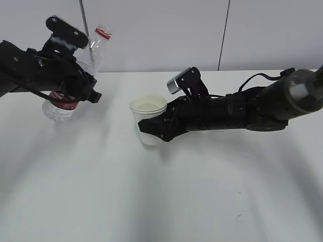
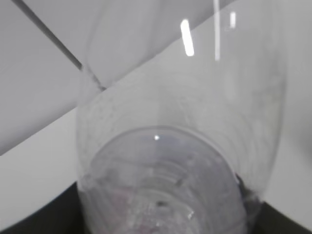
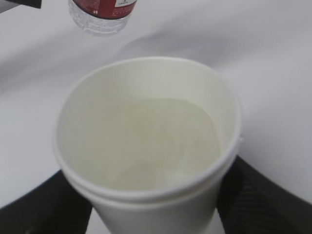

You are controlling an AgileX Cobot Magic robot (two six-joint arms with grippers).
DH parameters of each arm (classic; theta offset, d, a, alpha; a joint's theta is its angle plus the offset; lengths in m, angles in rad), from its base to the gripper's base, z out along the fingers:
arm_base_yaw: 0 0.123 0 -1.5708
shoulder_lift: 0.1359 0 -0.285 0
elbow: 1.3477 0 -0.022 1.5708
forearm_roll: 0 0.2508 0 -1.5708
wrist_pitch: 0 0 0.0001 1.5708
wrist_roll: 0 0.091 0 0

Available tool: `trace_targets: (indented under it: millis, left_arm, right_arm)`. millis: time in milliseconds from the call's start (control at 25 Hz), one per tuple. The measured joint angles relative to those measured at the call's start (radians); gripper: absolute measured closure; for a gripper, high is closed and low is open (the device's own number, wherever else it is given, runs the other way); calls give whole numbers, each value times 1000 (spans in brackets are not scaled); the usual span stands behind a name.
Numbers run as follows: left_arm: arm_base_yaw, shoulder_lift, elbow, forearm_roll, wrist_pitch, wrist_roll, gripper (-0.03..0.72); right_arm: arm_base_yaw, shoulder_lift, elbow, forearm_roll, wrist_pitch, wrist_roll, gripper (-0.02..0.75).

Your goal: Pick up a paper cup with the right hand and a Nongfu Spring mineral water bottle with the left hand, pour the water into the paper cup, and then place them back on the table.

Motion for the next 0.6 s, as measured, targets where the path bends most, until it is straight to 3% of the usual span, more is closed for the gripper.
trace_targets:
  millis: [280, 600]
  left_arm:
    - [0, 0, 0, -96, -50, -93, 302]
    - [0, 0, 0, -141, -103, -175, 302]
  right_arm:
    - [0, 0, 0, 42, 4, -4, 214]
    - [0, 0, 0, 180, 33, -64, 214]
